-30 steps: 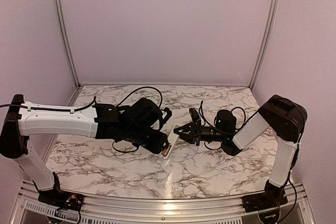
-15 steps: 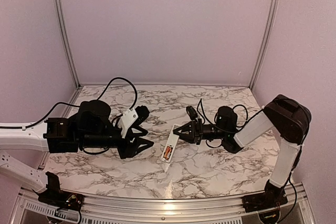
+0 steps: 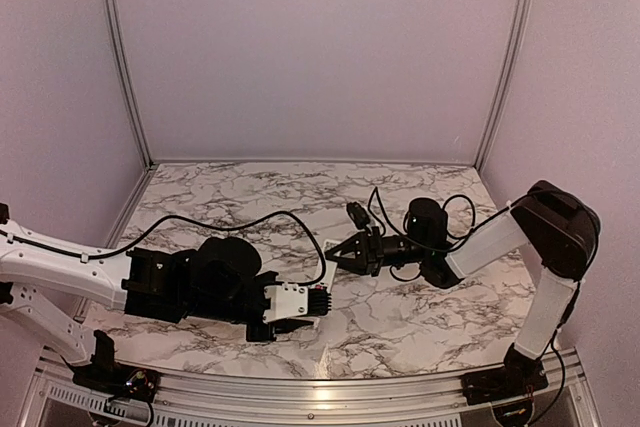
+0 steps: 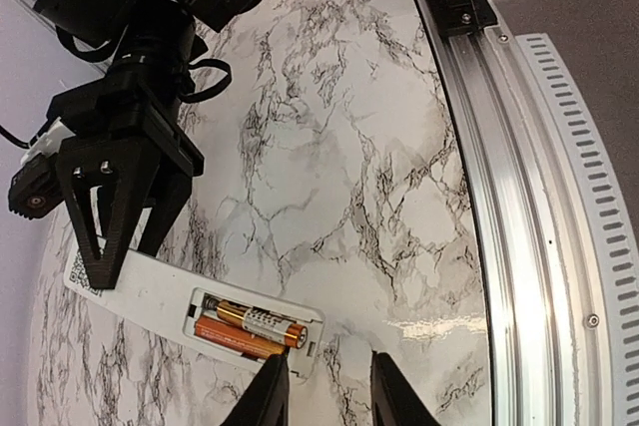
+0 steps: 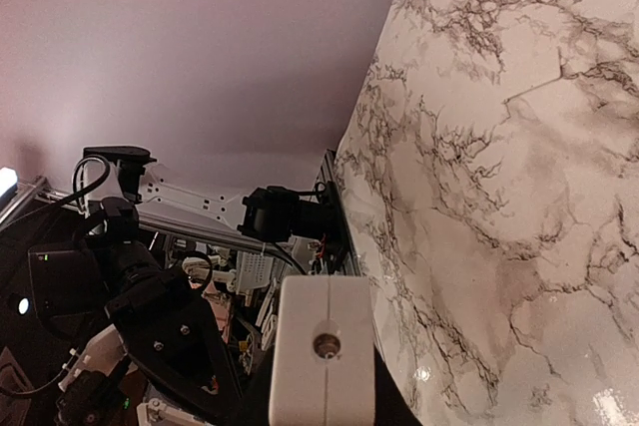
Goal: Load the batteries into the remote control
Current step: Load the battery into the battery compartment.
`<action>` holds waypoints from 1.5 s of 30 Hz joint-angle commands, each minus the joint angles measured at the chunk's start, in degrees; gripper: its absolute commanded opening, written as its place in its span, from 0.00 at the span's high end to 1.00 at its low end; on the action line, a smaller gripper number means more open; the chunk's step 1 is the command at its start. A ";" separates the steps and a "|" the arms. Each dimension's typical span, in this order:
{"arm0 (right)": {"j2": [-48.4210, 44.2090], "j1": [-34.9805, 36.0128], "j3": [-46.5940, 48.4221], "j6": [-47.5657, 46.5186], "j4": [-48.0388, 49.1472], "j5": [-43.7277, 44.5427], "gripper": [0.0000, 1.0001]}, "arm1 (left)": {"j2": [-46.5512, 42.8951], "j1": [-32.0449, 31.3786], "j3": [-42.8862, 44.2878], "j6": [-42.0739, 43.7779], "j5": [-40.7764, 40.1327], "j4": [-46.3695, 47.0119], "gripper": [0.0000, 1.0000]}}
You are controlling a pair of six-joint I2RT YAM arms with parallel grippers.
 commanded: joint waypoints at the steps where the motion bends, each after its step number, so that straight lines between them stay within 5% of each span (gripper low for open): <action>1: -2.52 1.04 2.74 -3.57 -4.89 -0.70 1.00 | 2.40 -1.16 2.35 6.39 -2.69 -1.55 0.71; 45: -3.46 2.46 3.44 -5.43 -7.50 -0.97 1.00 | 9.53 -0.96 5.26 11.06 -5.97 -2.56 0.85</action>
